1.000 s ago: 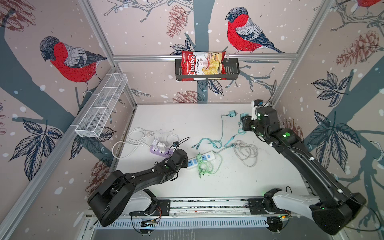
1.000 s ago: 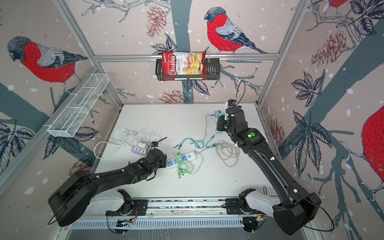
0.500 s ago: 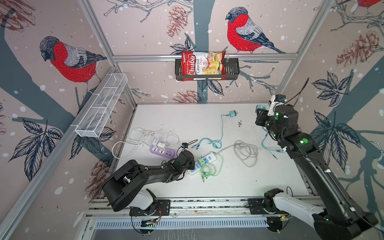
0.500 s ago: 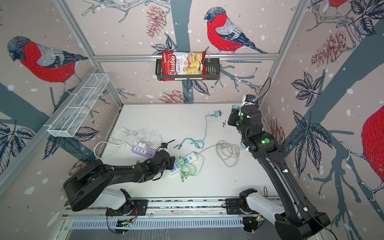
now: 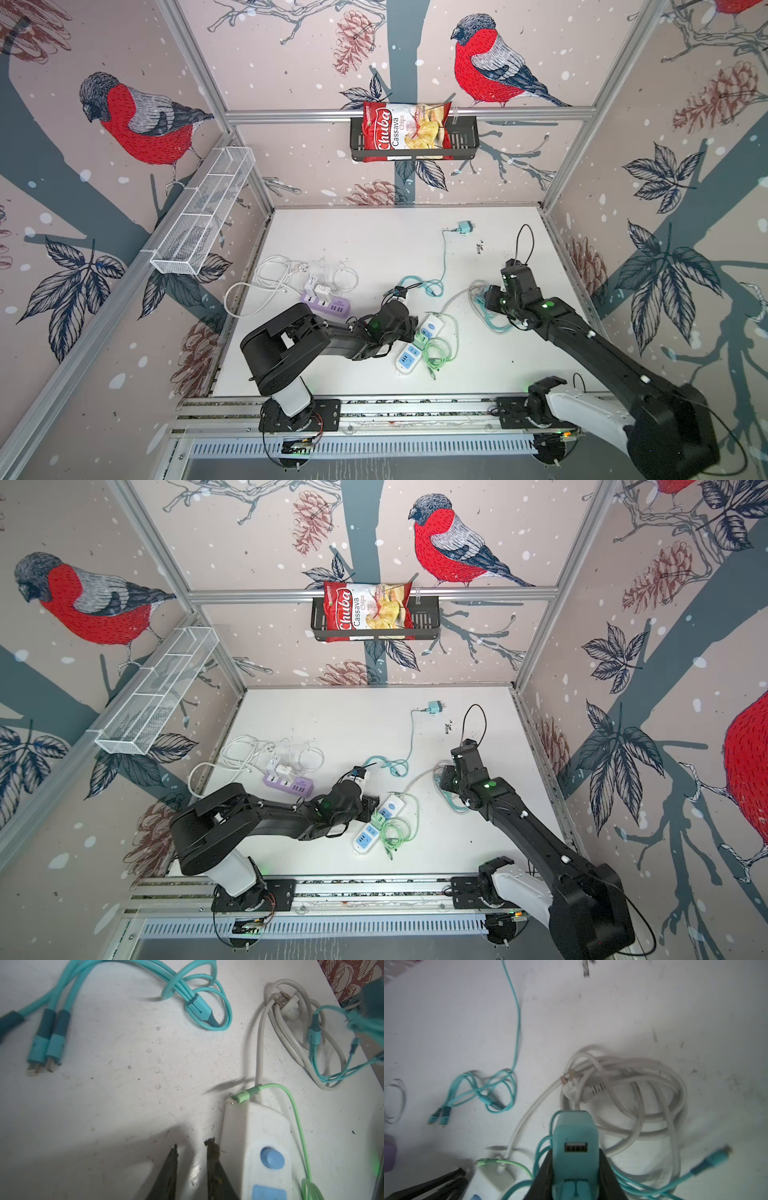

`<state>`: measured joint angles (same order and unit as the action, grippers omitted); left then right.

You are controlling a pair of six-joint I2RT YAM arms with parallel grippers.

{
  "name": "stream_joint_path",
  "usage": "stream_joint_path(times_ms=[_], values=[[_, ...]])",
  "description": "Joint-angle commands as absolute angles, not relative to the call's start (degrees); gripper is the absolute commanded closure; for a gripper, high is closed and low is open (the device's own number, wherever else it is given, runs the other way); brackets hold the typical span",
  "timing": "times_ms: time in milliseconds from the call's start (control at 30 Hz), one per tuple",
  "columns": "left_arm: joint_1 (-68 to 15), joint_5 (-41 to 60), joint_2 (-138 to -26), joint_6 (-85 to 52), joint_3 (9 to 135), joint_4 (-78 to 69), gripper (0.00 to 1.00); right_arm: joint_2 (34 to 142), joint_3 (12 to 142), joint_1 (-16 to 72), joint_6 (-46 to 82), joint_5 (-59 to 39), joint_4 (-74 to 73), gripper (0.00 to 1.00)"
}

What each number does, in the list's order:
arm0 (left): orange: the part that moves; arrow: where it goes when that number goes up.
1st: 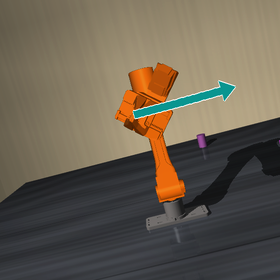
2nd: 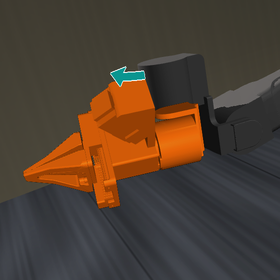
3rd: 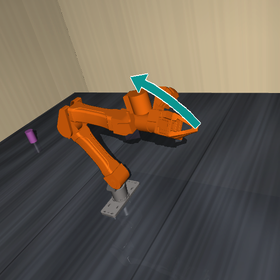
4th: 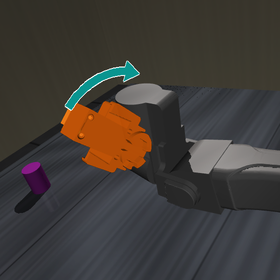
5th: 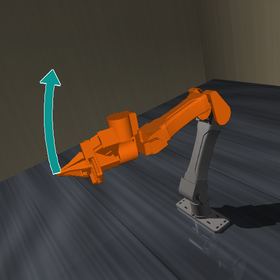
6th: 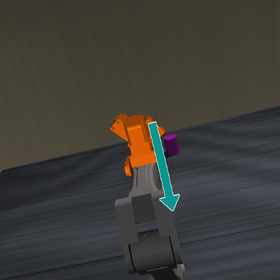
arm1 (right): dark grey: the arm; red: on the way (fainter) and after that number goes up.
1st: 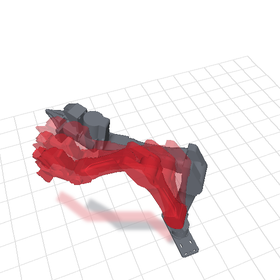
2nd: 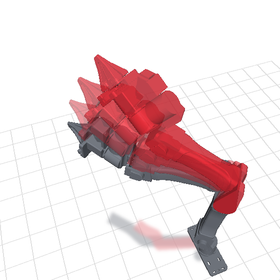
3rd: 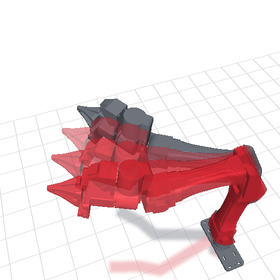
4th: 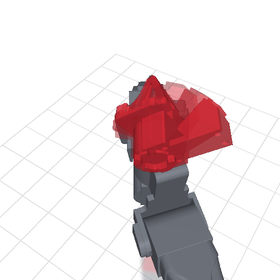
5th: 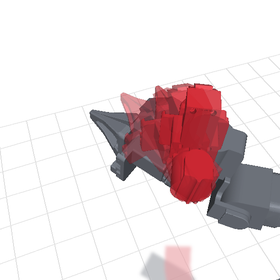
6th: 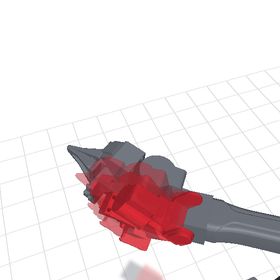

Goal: Insert the plug
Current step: 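Bring the held teal charger above the white power strip with the right gripper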

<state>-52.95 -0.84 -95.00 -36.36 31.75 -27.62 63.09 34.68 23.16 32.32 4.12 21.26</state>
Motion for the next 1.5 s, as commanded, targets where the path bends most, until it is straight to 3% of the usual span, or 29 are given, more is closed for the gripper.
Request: stream_joint_path(times_ms=[0,400,933,1167,1333,1467], values=[[-53.06,0.20,-95.28,-34.74,32.97,-25.44,0.74,67.99,31.87,22.99,36.97,3.19,15.63,0.91],[-53.02,0.00,-101.34,-30.62,41.27,-25.02,0.75,88.50,35.95,19.06,37.49,2.55,3.71,0.94],[-45.63,5.26,-118.48,-21.76,63.44,-24.71,0.75,110.73,66.37,9.23,30.97,-1.05,5.20,0.95],[-45.59,6.39,-117.29,-22.54,63.14,-23.68,0.75,111.54,70.42,9.91,28.96,-5.46,6.28,0.95],[-45.69,5.50,-111.90,-23.55,56.84,-23.16,0.73,106.03,68.67,11.18,24.33,-15.40,5.87,0.94],[-46.07,2.36,-107.90,-24.43,49.43,-23.90,0.73,99.84,66.88,12.46,23.38,-12.60,7.93,0.94]])
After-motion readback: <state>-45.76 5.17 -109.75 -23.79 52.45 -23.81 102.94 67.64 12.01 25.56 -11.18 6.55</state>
